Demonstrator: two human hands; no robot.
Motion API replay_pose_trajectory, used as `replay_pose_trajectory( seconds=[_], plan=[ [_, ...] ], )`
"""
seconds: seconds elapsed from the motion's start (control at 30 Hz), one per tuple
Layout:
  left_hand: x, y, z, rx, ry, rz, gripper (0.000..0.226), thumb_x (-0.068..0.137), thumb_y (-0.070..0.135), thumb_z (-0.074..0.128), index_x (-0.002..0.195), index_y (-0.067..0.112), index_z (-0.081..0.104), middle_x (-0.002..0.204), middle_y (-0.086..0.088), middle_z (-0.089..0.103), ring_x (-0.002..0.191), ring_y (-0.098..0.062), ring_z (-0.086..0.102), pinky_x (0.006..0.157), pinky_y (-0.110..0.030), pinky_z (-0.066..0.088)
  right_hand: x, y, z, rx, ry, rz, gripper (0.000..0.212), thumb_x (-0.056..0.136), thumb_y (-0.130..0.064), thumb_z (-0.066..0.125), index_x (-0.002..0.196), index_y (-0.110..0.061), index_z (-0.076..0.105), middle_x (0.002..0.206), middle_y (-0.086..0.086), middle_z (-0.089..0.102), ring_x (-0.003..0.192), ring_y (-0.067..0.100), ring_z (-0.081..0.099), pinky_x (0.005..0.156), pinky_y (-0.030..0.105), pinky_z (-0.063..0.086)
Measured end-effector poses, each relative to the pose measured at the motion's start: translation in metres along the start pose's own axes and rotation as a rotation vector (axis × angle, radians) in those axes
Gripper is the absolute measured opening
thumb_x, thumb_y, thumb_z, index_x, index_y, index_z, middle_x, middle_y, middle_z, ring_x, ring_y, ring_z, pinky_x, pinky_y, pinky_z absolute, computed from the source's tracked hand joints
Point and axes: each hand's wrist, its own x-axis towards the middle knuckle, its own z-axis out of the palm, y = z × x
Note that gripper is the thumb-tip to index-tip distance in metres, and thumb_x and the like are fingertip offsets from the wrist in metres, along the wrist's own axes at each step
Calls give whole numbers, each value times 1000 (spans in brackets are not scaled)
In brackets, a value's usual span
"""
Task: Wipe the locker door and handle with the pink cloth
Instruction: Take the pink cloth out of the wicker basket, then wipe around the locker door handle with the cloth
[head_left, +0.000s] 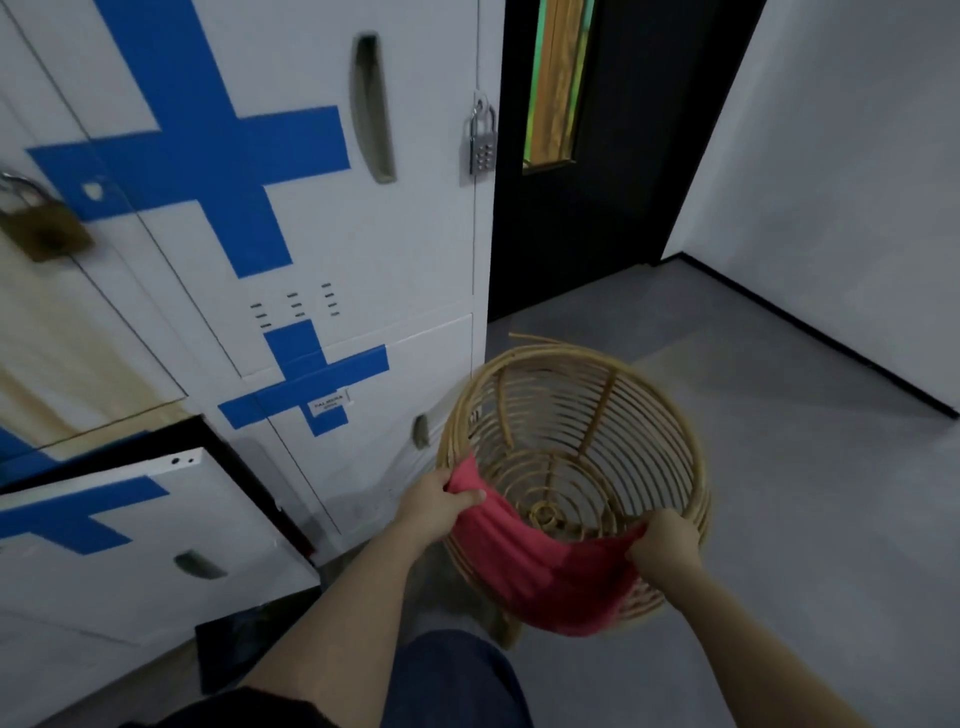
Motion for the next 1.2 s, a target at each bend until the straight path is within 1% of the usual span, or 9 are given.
replay_pose_trajectory(
  seconds=[0.17,0.3,0.43,0.57,0.67,0.83,1.0,1.07,1.2],
  plan=[
    [-31,26,-47,-409,6,36,23,89,12,61,110,3,58,98,-9,65,87,-18,62,69,-21,54,-14,-38,-37,201,121,-92,29,80,10,41,86,-1,67,77,17,62,59,25,54,42,22,39],
    [-57,33,-105,-474,82,83,29,89,20,59,115,7,57,109,-10,64,103,-23,60,96,-37,47,-25,-80,-68,254,194,-263,31,79,10,41,92,-4,66,88,18,63,85,34,57,66,29,43],
    [-89,37,-167,-619,181,153,19,90,14,57,107,6,59,108,-17,66,100,-28,59,93,-39,41,-38,-129,-84,357,237,-527,21,82,6,50,95,-3,64,98,20,66,94,34,60,76,32,41],
    [-128,41,-221,-809,308,286,4,91,10,54,95,10,56,91,-5,64,88,-18,59,80,-29,46,-72,-185,-91,618,155,-669,24,84,9,47,92,-10,61,89,20,63,67,25,52,51,14,39],
    [-165,32,-263,-977,421,358,25,91,2,51,72,17,43,72,-2,53,76,-15,50,71,-27,44,-108,-221,-92,853,33,-689,27,89,5,42,100,-11,60,70,12,52,50,16,38,38,17,33],
    [-215,3,-312,-1073,461,407,19,88,1,53,91,19,55,93,-10,64,84,-20,60,66,-27,54,-158,-276,-71,974,-158,-732,29,93,1,38,99,-14,62,46,-3,40,33,3,31,36,15,28],
    [-252,-26,-349,-1030,409,381,55,69,5,60,120,24,54,106,-16,66,90,-22,61,75,-33,50,-214,-327,-46,942,-322,-894,31,86,6,52,105,-17,60,93,4,60,75,11,56,62,17,46],
    [-262,-42,-367,-1073,443,395,54,72,3,59,122,22,54,108,-16,64,92,-23,61,72,-32,54,-229,-347,-34,839,-337,-965,37,83,6,57,108,-22,59,100,3,59,83,13,58,63,17,48],
    [-273,-68,-390,-1164,546,421,33,86,2,52,113,21,58,105,-9,63,93,-22,61,66,-29,58,-249,-377,-18,682,-312,-1095,48,79,9,60,107,-29,58,117,9,56,107,21,54,89,31,46]
  ],
)
